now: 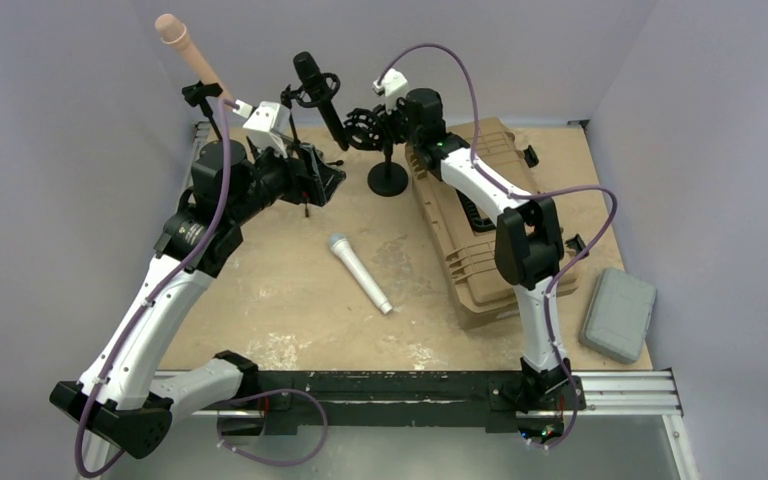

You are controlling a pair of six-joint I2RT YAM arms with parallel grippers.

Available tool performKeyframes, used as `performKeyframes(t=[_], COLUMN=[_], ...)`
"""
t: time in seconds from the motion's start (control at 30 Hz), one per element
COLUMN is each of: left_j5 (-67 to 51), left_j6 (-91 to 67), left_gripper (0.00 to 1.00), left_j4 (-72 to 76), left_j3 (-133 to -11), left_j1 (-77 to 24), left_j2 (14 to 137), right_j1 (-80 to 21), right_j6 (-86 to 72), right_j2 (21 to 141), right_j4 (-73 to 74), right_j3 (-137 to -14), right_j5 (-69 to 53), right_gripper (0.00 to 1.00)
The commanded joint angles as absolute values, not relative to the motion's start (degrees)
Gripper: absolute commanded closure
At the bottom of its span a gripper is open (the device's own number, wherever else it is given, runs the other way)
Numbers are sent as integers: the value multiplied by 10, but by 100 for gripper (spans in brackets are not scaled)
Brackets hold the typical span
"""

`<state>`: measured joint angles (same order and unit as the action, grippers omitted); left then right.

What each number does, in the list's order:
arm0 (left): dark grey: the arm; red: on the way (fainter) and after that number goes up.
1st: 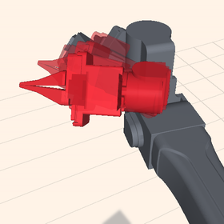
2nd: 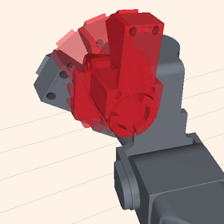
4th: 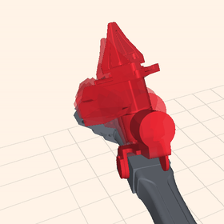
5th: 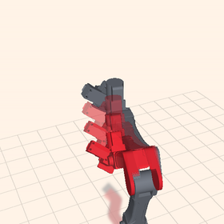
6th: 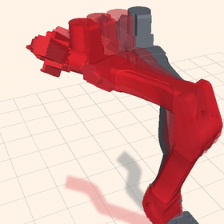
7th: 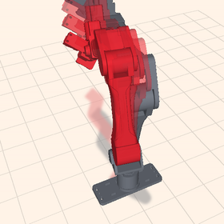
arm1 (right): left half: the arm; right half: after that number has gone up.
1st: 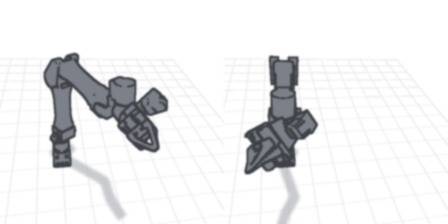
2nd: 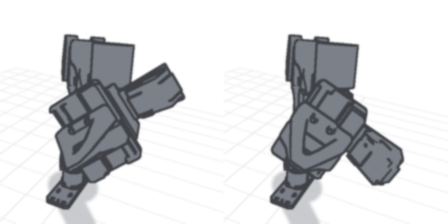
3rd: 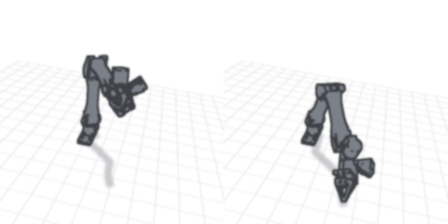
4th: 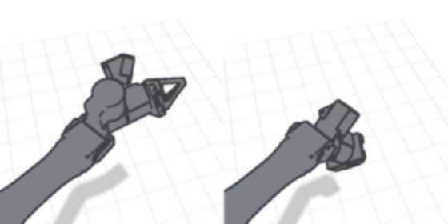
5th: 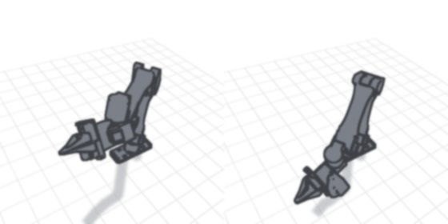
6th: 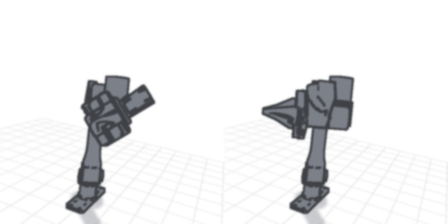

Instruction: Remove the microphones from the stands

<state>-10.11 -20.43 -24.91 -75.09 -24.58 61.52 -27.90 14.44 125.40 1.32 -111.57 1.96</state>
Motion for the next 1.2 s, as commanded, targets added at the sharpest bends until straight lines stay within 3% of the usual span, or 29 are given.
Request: performKeyframes(t=[0.0, 0.17, 0.47, 0.73, 0.87, 1.17], left_j5=[-105, -105, -63, 47, 74, 86], left_j6=[-206, -206, -184, -183, -215, -228], left_gripper=[16, 16, 16, 11, 10, 8], left_j4=[-229, -229, -245, -220, -198, -192], left_j3=[-749, -749, -758, -721, -693, -684], left_j1=[-249, -249, -247, -192, -158, -142], left_j2=[616, 618, 595, 501, 472, 460], right_j1=[-272, -273, -272, -272, -273, -327], right_j6=[212, 198, 67, -39, -76, -76], right_j2=[1276, 1278, 1263, 1205, 1190, 1119], right_j4=[98, 90, 113, 99, 114, -28], right_j3=[-1085, -1095, -1224, -1241, -1252, -1121], right_j5=[36, 37, 16, 13, 18, -56], right_gripper=[58, 55, 33, 18, 16, 14])
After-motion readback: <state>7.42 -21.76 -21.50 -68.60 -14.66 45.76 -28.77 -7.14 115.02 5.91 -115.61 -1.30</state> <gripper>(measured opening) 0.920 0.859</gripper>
